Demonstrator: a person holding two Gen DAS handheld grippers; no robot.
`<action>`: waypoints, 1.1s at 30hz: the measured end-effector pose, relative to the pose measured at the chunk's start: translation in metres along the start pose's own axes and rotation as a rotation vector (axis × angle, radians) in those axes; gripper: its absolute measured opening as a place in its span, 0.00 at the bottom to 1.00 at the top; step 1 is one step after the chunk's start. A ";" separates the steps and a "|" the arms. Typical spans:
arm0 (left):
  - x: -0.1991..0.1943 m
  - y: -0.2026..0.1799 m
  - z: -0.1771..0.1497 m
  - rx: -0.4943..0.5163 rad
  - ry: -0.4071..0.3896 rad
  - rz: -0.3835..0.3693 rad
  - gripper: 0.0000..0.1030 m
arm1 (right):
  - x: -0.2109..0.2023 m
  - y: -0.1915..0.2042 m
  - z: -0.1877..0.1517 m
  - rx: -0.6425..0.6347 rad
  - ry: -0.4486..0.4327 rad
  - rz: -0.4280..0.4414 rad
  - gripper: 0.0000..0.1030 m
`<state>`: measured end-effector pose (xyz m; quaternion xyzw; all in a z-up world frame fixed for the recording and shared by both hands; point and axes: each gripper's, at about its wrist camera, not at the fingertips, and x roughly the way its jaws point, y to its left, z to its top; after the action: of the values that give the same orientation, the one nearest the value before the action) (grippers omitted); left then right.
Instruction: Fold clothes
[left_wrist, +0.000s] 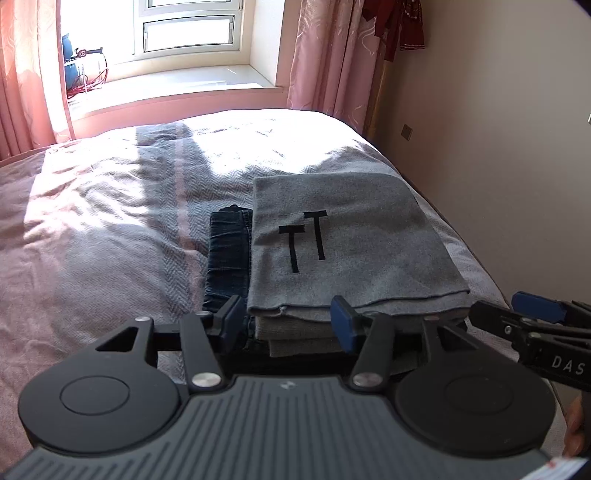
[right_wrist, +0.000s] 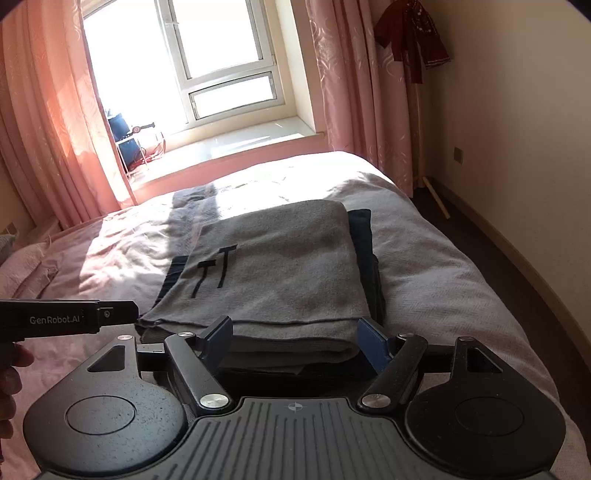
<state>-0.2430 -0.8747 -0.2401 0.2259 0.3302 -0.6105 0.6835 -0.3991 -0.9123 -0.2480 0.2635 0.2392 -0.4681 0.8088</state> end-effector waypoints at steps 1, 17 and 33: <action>-0.010 -0.001 -0.001 0.002 0.003 0.007 0.55 | -0.008 0.002 -0.001 0.012 0.007 -0.005 0.69; -0.159 -0.016 -0.023 0.039 -0.037 0.102 0.92 | -0.147 0.027 -0.002 0.098 -0.032 0.001 0.70; -0.277 -0.012 -0.069 0.034 -0.083 0.024 0.99 | -0.251 0.074 -0.035 0.010 0.018 -0.042 0.70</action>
<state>-0.2767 -0.6378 -0.0842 0.2159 0.2884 -0.6167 0.6999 -0.4512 -0.7001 -0.1000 0.2664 0.2496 -0.4840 0.7953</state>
